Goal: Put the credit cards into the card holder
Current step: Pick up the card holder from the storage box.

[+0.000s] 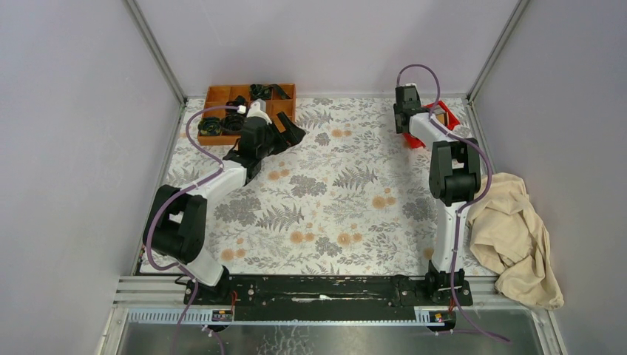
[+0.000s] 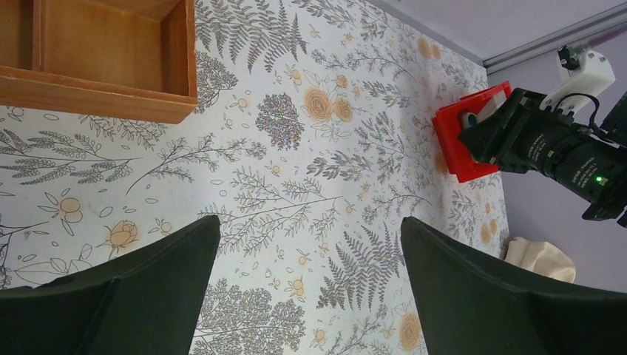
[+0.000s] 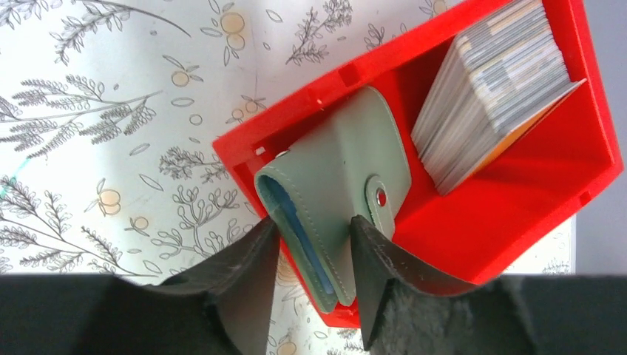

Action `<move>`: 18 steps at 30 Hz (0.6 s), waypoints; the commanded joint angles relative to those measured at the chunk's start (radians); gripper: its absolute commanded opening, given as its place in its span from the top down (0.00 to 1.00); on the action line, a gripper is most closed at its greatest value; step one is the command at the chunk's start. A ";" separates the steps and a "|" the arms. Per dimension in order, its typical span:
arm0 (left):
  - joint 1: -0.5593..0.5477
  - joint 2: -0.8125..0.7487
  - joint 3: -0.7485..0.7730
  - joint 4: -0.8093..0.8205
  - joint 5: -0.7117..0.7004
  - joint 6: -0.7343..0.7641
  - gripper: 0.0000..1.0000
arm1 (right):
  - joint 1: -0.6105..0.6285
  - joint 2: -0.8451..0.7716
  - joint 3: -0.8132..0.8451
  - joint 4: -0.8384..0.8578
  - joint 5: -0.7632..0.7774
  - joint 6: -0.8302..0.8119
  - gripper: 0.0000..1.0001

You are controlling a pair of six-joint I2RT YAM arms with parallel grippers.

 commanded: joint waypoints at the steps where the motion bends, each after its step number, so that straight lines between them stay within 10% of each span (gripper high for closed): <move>1: -0.007 0.011 0.033 0.033 -0.009 0.004 0.00 | -0.022 0.019 0.059 0.000 -0.022 -0.005 0.60; 18: -0.008 -0.015 0.006 0.052 -0.017 -0.021 0.00 | 0.022 -0.112 -0.002 0.001 0.000 -0.004 0.97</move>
